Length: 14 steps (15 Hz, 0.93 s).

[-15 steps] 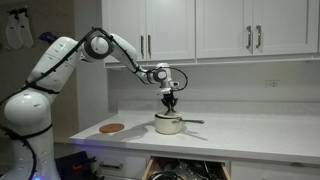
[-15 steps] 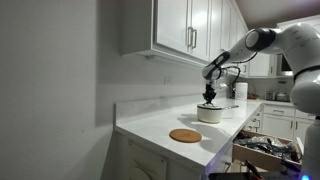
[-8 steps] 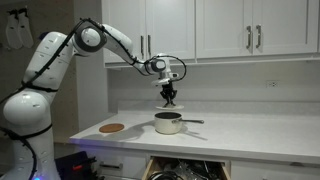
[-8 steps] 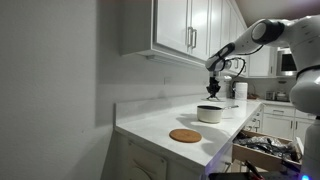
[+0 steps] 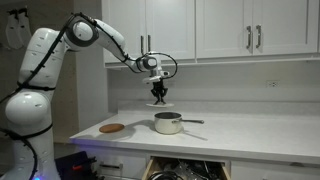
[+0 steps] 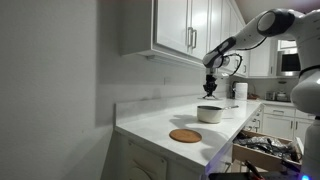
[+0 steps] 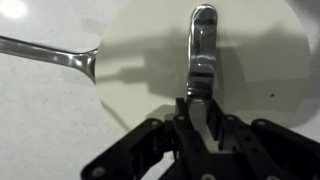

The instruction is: Take the lid from the pot and put it on the brown pot mat

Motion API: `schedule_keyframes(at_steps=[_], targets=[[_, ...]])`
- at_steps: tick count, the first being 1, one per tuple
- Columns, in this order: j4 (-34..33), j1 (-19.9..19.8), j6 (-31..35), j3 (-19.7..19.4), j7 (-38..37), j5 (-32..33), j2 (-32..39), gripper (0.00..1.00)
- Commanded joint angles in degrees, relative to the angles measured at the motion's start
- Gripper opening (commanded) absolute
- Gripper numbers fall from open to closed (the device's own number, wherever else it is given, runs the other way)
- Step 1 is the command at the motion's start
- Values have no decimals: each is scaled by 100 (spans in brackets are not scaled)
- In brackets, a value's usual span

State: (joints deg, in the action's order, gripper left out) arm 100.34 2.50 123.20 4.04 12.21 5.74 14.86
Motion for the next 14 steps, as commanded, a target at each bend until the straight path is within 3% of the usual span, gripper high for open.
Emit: schedule_keyframes(at_steps=[1,14], targets=[[445,202,-76,153,79,91,-492,6],[1646,801,126,820,803,102,-1071,6]])
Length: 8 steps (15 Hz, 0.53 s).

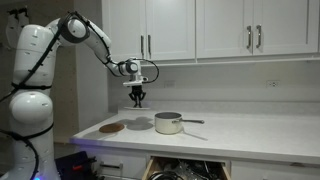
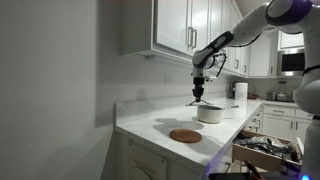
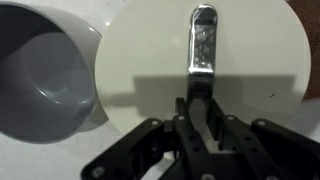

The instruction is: Take the lid from the pot and put it on the brown pot mat

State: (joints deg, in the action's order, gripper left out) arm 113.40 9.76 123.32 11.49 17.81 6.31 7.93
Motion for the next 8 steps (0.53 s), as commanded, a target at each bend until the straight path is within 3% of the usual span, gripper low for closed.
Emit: schedule_keyframes(at_steps=[1,8], targets=[[401,106,118,106,286,39,-406,6],[761,284,393,348,859,-169,-561,6]])
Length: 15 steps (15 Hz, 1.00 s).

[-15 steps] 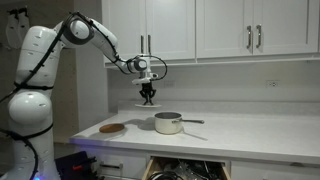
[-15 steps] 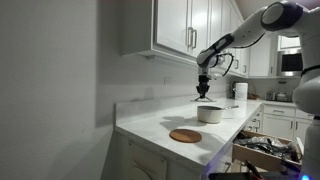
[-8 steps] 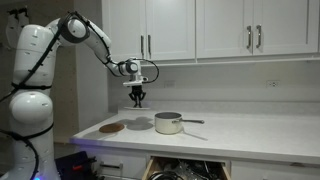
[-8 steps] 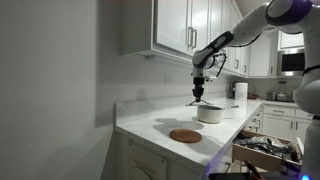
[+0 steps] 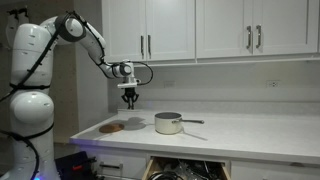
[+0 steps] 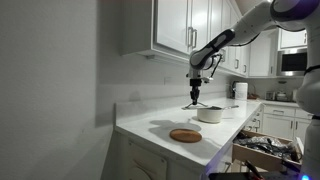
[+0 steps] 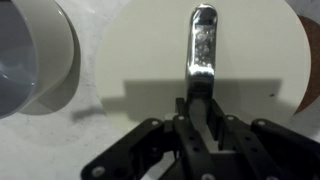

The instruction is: Take the lid from the pot and put it on the brown pot mat

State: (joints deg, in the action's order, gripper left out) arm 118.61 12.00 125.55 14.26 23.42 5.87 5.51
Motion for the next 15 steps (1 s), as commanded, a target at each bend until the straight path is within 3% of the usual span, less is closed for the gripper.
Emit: schedule_keyframes(at_steps=[1,9,15], targets=[[281,92,192,108,351,-141,-335,6],[835,373,197,417,989,-754,-738,6],[1888,611,456,372,1537,-1738,-1610,6]])
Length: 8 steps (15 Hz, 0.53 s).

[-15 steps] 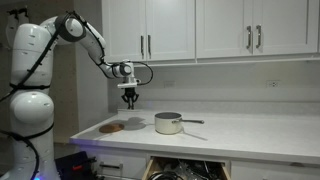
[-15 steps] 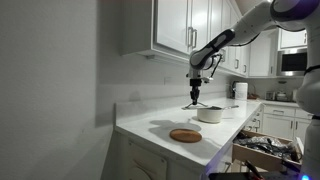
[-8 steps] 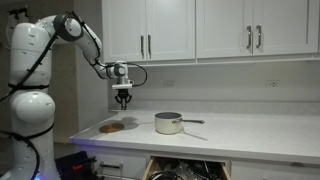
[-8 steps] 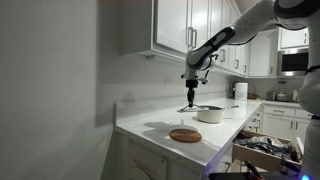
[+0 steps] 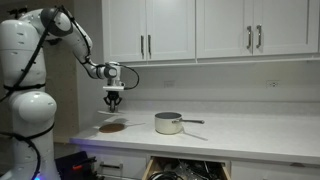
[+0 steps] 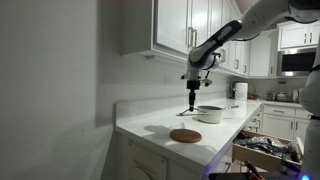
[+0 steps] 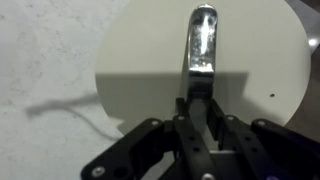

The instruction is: Take the lid from the pot and put it on the brown pot mat

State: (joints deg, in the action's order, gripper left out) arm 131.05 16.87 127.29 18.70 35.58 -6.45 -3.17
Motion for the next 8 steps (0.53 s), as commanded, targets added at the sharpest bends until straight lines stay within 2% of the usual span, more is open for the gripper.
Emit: schedule_keyframes(at_steps=[1,4,8], targets=[[816,184,377,-98,384,-679,-880,6],[1311,437,889,-78,320,-953,-1212,6],[1728,841,2426,149,-181,-675,-1136,6]])
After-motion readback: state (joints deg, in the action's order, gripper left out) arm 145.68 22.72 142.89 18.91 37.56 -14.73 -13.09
